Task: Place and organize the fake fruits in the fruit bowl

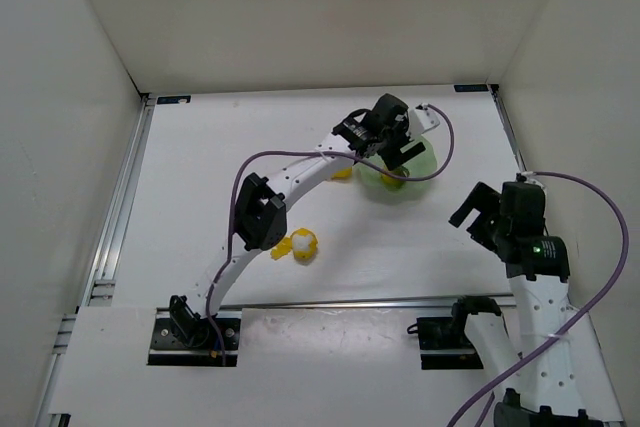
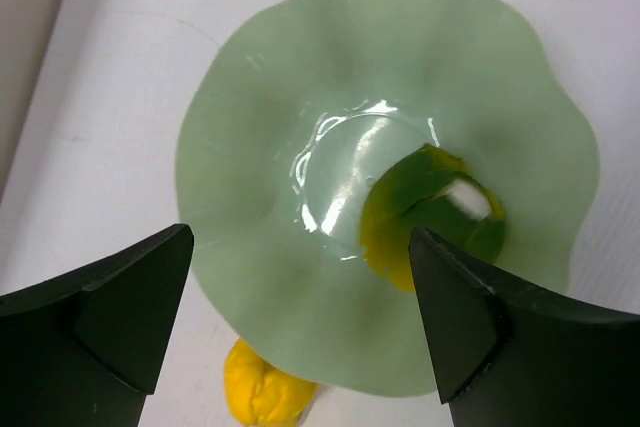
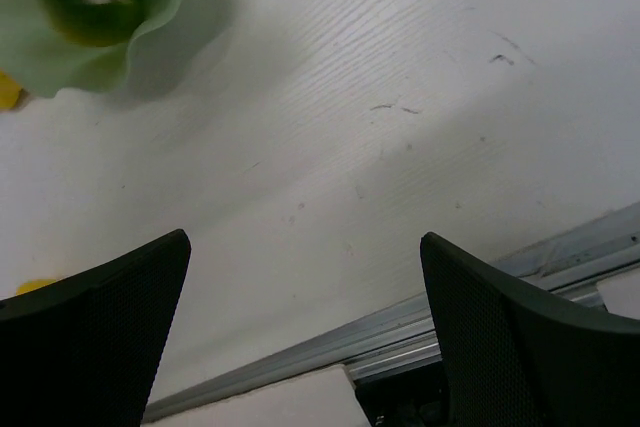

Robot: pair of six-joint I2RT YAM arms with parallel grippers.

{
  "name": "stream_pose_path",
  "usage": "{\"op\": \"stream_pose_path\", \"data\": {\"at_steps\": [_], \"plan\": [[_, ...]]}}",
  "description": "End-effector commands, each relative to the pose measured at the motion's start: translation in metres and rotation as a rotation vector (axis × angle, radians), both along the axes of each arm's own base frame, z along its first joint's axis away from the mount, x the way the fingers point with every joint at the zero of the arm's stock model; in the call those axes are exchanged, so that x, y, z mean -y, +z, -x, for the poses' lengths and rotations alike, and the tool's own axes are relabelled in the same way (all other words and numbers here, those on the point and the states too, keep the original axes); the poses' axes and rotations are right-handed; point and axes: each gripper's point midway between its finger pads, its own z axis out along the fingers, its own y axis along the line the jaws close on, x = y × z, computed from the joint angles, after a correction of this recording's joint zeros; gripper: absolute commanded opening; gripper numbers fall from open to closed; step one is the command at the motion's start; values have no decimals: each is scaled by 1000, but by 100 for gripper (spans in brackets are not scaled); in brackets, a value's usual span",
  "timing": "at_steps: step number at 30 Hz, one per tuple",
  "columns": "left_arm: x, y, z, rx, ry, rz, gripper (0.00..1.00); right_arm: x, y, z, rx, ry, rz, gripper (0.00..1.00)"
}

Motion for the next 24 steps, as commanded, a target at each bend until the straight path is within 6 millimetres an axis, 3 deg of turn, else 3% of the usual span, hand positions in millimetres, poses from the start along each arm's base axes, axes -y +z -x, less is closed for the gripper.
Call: {"op": "stream_pose_path", "data": {"at_steps": [1, 2, 3, 4, 5, 6, 7, 8, 9, 10, 11, 12, 13, 14, 15, 16, 17, 19, 20, 22, 23, 24], "plan": [[-16, 109, 0, 151, 74, 130, 100, -28, 2, -16, 37, 182, -43, 100], [-24, 117, 0, 167, 101, 125, 100, -42, 3, -22, 58, 255, -53, 100], [-46, 113, -10, 170, 171, 96, 100, -53, 2, -26, 56, 303, -67, 100], [-64, 140, -8, 189, 212, 129, 100, -62, 2, -29, 62, 346, -68, 100], [-80, 146, -11, 189, 245, 133, 100, -86, 2, -27, 65, 452, -72, 100], [-109, 132, -20, 155, 310, 106, 100, -98, 3, -35, 65, 492, -52, 100], [-130, 134, -23, 150, 354, 104, 100, -102, 2, -41, 63, 491, -5, 100], [-155, 159, -18, 167, 387, 135, 100, -132, 0, -41, 38, 597, 25, 100], [-190, 158, -27, 164, 446, 122, 100, -149, 3, -45, 55, 658, 46, 100], [-214, 133, -24, 122, 490, 73, 100, -167, 3, -45, 64, 732, 61, 100], [-240, 150, -16, 144, 527, 88, 100, -199, -2, -38, 62, 878, 101, 100], [-261, 144, -12, 130, 557, 68, 100, -216, -2, -38, 82, 940, 114, 100], [-297, 116, -8, 74, 621, 14, 100, -237, 2, -41, 125, 999, 110, 100], [-314, 113, -4, 67, 649, 6, 100, -257, -15, -36, 94, 1091, 155, 100], [-337, 122, 7, 80, 687, 9, 100, -270, -20, -36, 86, 1135, 165, 100], [-368, 102, 12, 40, 755, -16, 100, -289, -10, -39, 107, 1185, 154, 100], [-384, 98, 19, 28, 783, -27, 100, -307, -32, -35, 43, 1247, 175, 100], [-425, 98, 31, 19, 883, -13, 100, -329, -41, -32, 20, 1338, 189, 100], [-437, 85, 40, -10, 916, -22, 100, -349, -49, -30, 3, 1382, 192, 100], [-464, 83, 53, -23, 980, -11, 100, -368, -66, -23, -40, 1441, 187, 100], [-469, 71, 61, -50, 985, -20, 100, -373, -69, -25, -45, 1441, 189, 100], [-475, 71, 69, -55, 1004, -14, 100, -381, -66, -29, -35, 1446, 177, 100]]}}
